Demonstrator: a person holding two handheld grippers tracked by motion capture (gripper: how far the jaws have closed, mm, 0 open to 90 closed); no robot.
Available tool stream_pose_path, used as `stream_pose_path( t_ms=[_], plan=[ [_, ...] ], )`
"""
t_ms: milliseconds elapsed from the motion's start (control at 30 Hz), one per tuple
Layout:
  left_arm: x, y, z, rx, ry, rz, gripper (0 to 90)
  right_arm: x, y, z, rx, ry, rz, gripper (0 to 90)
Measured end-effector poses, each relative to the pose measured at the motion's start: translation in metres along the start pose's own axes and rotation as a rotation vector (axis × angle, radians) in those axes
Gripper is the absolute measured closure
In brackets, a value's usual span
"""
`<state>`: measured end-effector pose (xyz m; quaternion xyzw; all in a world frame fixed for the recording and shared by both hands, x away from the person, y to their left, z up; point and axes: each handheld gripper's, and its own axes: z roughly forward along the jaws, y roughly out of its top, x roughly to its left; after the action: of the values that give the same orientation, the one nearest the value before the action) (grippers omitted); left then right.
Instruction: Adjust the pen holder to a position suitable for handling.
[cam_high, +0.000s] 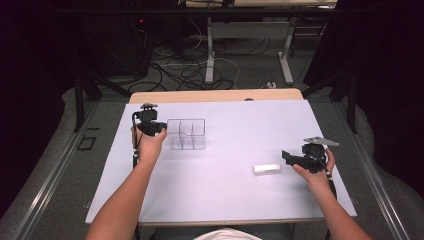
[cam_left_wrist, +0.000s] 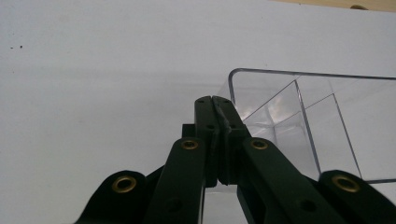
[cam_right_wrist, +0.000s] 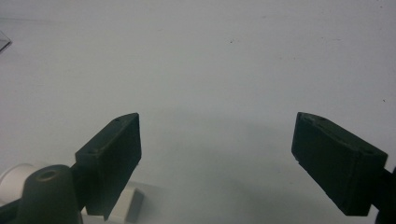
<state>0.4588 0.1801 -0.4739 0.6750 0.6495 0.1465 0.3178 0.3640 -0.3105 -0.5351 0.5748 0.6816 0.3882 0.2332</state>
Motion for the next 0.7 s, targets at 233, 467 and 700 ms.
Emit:
stream_pose_path(
  t_ms=[233,467,700],
  plan=[
    [-0.015,-0.003,0.003,0.002,-0.032,0.022,90.0,0.001,0.000,0.001,0.006,0.000,0.003,15.2],
    [-0.040,-0.004,0.010,0.002,-0.065,0.040,90.0,0.001,0.000,0.001,0.004,0.003,0.001,15.2],
    [-0.061,-0.004,0.019,-0.015,-0.082,0.051,90.0,0.000,0.000,0.001,0.003,0.004,-0.005,15.2]
  ],
)
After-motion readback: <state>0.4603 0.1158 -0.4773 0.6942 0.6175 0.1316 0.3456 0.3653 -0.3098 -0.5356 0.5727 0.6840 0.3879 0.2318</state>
